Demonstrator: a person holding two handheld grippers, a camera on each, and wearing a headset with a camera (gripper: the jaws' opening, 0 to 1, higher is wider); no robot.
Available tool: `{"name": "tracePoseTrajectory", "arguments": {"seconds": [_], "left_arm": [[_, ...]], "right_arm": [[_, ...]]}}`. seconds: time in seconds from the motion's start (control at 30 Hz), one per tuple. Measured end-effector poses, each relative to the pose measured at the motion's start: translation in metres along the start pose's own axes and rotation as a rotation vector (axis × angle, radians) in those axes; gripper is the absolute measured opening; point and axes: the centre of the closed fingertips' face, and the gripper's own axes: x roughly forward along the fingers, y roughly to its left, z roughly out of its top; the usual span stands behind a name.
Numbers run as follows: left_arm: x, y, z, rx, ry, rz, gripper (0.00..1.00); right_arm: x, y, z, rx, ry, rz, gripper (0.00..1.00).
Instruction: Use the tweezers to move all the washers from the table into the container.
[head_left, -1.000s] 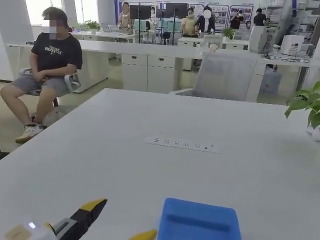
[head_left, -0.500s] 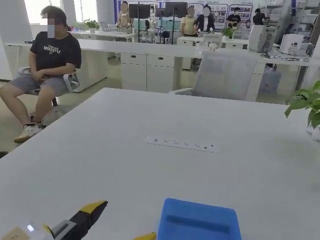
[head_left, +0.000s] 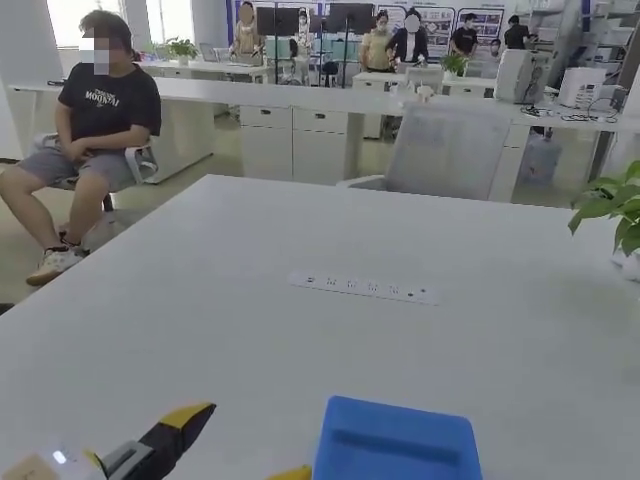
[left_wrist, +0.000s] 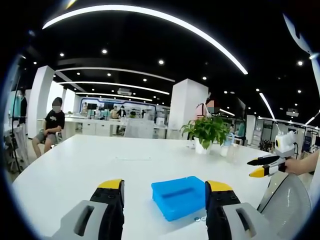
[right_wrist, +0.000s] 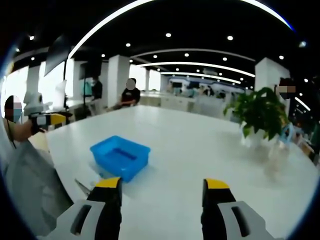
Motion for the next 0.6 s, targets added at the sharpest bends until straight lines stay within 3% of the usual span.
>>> {"name": "tracePoseTrajectory", "arguments": {"seconds": [0.6], "left_arm": [[0.0004,-0.0026,-0.0001,-0.003,0.003,-0.009,0.66]], "right_arm": [[-0.0002,0.0000,0.0005,-0.001,0.001,-0.002,0.62]]}}
